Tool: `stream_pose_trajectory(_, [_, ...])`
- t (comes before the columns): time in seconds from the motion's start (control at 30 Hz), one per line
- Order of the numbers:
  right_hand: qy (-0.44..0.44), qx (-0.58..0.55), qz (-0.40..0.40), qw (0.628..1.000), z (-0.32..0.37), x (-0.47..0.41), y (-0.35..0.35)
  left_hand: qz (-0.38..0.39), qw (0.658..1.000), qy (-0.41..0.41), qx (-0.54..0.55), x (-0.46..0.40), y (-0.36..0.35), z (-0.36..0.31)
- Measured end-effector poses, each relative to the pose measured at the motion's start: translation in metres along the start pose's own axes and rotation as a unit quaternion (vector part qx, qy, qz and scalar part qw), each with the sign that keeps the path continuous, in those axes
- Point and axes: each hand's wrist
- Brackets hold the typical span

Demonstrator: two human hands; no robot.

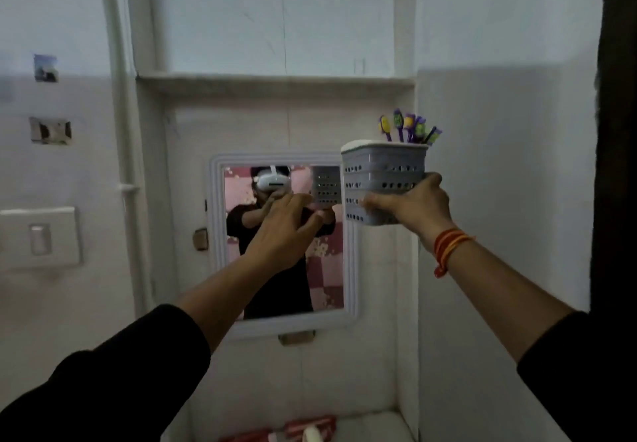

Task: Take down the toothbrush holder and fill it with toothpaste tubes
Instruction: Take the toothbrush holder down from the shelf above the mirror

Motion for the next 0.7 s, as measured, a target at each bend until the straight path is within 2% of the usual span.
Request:
stream_pose_trajectory(0.2, [-0.054,-0.021,0.029,0.998,-0.111,0.077,-0.048,0.088,0.993,0.074,0.026,0.072,-0.083,0.039])
stream_pose_trajectory(0.37, [-0.078,-0.011,0.047,0.996,-0.213,0.142,-0.087,0.207,0.968,0.144,0.005,0.097,-0.167,0.094])
stream_pose_trajectory(0.5, [-0.128,-0.007,0.057,0.990,-0.291,0.190,-0.114,0.339,0.920,0.196,-0.030,0.095,-0.235,0.134])
stream_pose_trajectory(0.7, [-0.198,-0.038,0.083,0.976,-0.378,0.235,-0.153,0.501,0.827,0.188,-0.175,0.090,-0.336,0.190])
Point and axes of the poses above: each hand's wrist, its own x-axis away from the middle knuckle, its own y-axis out of the back of the hand, z = x × y, and after that the axes turned 6 degrees about z, right-handed
